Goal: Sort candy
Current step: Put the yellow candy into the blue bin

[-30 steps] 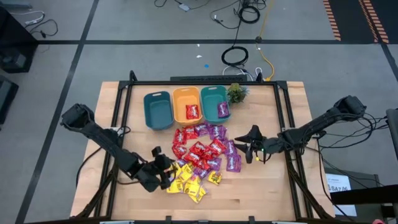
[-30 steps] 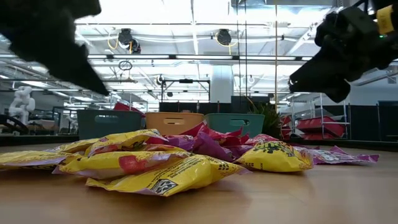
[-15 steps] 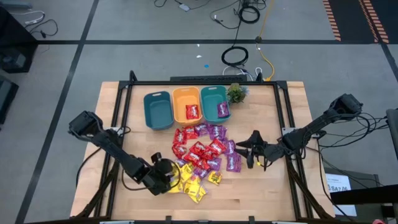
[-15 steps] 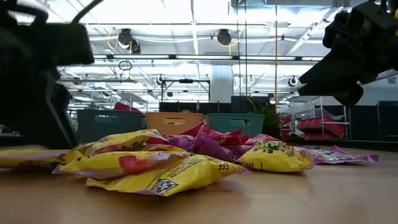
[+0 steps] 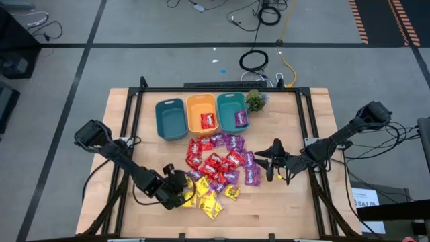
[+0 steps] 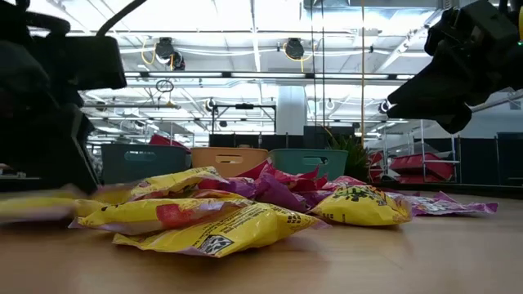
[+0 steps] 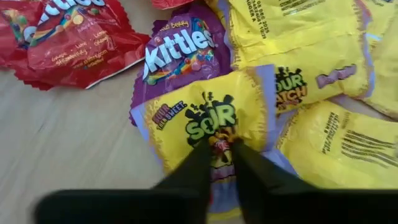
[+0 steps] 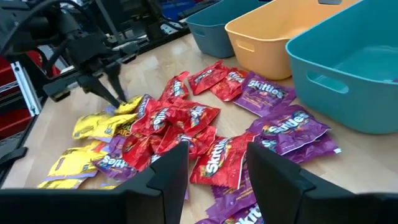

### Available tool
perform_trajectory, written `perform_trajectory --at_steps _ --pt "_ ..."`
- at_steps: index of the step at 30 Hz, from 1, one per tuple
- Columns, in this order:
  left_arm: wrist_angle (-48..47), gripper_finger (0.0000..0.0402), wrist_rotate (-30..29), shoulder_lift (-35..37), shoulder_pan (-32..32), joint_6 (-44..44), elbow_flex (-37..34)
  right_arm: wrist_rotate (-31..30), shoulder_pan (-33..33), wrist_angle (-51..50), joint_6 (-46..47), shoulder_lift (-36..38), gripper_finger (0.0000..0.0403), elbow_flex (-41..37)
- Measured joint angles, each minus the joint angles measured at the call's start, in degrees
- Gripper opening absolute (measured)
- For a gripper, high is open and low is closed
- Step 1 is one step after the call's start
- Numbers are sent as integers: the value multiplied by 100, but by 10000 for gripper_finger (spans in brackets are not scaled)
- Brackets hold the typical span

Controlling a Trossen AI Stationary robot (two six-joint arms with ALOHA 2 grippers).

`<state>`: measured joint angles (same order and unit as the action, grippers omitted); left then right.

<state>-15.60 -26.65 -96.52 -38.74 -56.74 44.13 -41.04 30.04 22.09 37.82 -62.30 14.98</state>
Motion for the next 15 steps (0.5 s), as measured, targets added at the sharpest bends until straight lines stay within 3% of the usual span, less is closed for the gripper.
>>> perform_trajectory --at_steps 2,10,15 --pt "-66 17 32 123 0 -68 -3 0 0 0 -61 0 153 0" --pt "-234 12 -50 621 0 -127 -3 2 0 0 -101 2 153 1" --pt "-679 11 -636 1312 3 -130 -3 4 0 -2 -109 2 153 2"
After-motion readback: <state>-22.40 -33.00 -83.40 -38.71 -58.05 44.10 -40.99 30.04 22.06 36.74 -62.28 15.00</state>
